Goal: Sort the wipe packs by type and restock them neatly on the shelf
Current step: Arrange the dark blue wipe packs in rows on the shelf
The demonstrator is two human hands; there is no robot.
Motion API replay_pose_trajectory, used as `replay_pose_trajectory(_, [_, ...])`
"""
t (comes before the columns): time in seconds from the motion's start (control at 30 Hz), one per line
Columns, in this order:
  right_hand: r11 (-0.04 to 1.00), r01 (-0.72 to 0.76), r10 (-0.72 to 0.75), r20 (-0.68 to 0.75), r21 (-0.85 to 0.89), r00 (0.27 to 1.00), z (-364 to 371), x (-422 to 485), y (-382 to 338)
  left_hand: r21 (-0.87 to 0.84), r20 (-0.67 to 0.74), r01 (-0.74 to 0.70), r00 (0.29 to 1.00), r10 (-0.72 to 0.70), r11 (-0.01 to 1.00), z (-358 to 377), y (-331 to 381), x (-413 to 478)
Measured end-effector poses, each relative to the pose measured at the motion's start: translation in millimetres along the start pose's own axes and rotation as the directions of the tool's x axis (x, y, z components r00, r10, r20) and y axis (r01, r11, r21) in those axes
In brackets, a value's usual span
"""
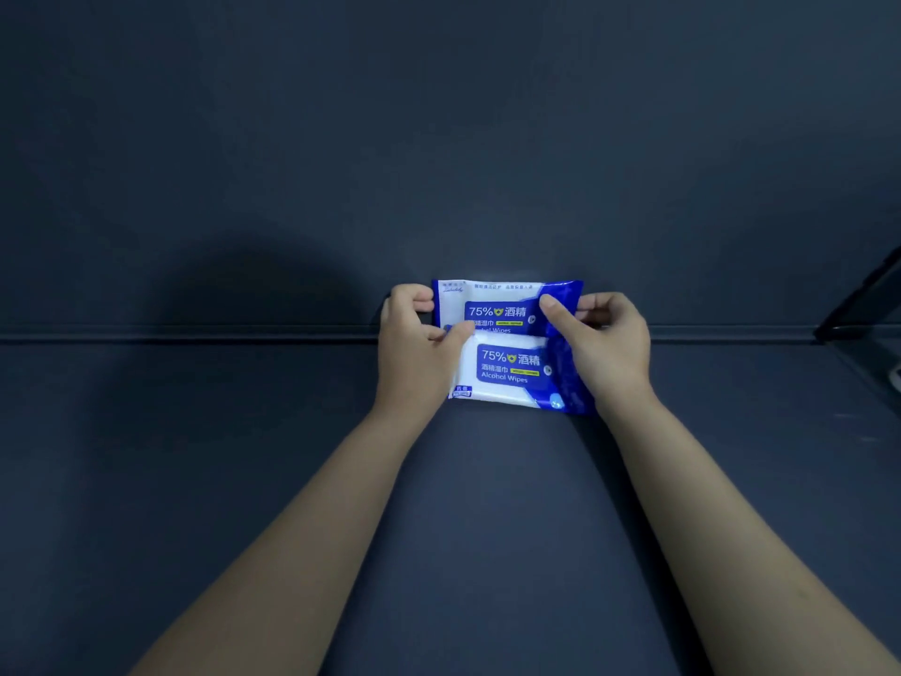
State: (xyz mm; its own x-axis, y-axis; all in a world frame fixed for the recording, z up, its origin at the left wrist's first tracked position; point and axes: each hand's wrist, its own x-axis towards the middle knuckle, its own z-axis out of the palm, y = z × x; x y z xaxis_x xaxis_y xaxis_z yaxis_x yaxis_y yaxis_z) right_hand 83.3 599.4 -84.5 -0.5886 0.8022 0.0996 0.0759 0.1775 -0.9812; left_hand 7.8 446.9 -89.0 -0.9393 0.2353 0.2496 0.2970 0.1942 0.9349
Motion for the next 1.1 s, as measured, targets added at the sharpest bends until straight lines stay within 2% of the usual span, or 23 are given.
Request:
replay_pose_trajectory(0.23, [0.984, -0.176, 0.171, 0.142, 0.026, 0.975, -12.4, 3.5, -14.6, -0.131, 0.05, 0.13, 0.991, -0.124, 0.983, -9.1, 5.7, 2.6])
replay_pose_trajectory(0.33, [0.978, -0.194, 0.205, 0.17, -0.082, 0.964, -21.9, 4.9, -21.1, -0.154, 0.016, 0.079, 0.997, -0.078, 0.985, -12.9, 6.4, 3.6])
replay_pose_trajectory(0.47, [0.954, -0.229, 0.284, 0.333, -0.196, 0.899, -30.5, 1.9, -27.0, -0.19, -0.076, -0.042, 0.997, 0.028, 0.981, -16.3, 9.5, 4.8])
replay_pose_trajectory(0.57, [0.967, -0.167, 0.226, 0.344, -0.192, 0.911, -29.9, -0.5, -27.7, -0.2, -0.105, -0.094, 0.992, 0.074, 0.975, -17.6, 11.1, 4.9])
replay_pose_trajectory(0.7, [0.991, -0.064, 0.089, 0.208, -0.121, 0.974, -24.5, 0.3, -22.3, -0.198, -0.079, -0.093, 0.994, 0.078, 0.976, -19.2, 11.9, 5.0])
replay_pose_trajectory(0.9, [0.978, 0.14, -0.123, 0.117, -0.155, 0.985, -15.6, -5.5, -18.6, -0.184, -0.122, -0.17, 0.981, 0.149, 0.968, -20.8, 13.1, 5.6])
replay_pose_trajectory(1.0, [0.971, 0.162, -0.145, 0.103, -0.177, 0.984, -15.0, -4.5, -19.5, -0.176, -0.112, -0.174, 0.981, 0.156, 0.969, -20.6, 11.0, 7.0])
replay_pose_trajectory(1.1, [0.973, 0.122, -0.097, 0.133, -0.196, 0.986, -17.0, -3.8, -17.9, -0.14, -0.093, -0.155, 0.985, 0.143, 0.978, -19.4, 7.6, 7.6])
